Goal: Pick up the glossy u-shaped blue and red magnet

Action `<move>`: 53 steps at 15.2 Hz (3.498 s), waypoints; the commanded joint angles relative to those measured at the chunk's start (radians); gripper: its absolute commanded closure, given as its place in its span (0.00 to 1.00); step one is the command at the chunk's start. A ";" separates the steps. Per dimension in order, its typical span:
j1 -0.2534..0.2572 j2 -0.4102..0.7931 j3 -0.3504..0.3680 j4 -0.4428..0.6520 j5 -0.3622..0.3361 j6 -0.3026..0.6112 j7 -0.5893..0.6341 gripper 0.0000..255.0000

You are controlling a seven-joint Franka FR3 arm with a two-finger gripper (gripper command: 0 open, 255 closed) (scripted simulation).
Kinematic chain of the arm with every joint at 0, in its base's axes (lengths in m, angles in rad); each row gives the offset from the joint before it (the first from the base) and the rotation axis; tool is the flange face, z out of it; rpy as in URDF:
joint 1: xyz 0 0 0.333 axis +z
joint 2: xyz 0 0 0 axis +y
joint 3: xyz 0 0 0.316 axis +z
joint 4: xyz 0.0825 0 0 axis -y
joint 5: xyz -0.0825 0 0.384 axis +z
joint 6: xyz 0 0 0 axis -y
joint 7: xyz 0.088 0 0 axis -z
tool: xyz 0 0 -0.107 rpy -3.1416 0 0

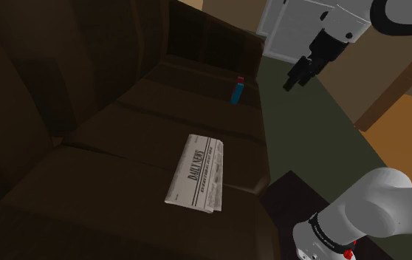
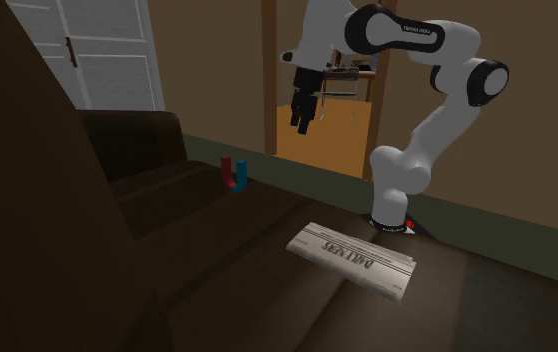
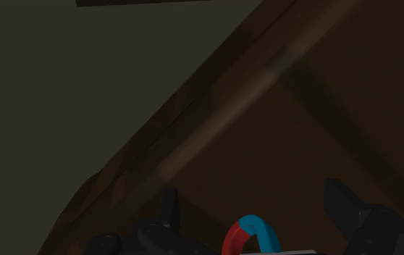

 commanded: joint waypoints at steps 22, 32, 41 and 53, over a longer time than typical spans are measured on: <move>-0.021 0.714 0.013 0.483 -0.020 0.099 0.006 0.00; -0.021 0.712 0.013 0.432 -0.019 0.148 0.005 1.00; -0.021 0.714 0.013 0.489 -0.020 0.093 0.006 1.00; -0.021 0.741 0.013 0.672 -0.023 -0.063 0.009 1.00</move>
